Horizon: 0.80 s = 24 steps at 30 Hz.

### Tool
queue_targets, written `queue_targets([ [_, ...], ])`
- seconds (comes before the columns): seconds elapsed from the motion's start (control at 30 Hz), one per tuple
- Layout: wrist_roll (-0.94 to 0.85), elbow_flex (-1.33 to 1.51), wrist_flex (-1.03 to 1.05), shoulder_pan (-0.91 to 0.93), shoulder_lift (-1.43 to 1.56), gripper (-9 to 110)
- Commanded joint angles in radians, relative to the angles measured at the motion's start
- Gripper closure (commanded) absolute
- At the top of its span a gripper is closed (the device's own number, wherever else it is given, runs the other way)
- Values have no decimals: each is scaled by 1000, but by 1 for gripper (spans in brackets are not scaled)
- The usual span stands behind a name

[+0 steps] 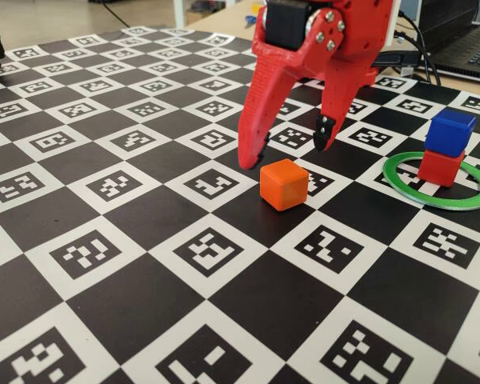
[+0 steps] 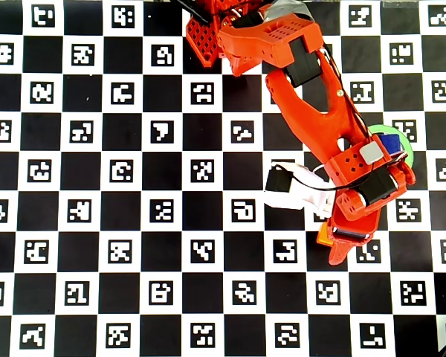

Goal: Grab the red cube then put it in the green circle then put the blue cube on top and finally the orange cube on top

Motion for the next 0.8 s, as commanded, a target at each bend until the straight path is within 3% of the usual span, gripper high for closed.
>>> queue_targets([
  [0.0, 6, 3, -32, 5, 43, 60],
  [0.77, 6, 126, -202, 37, 15, 67],
])
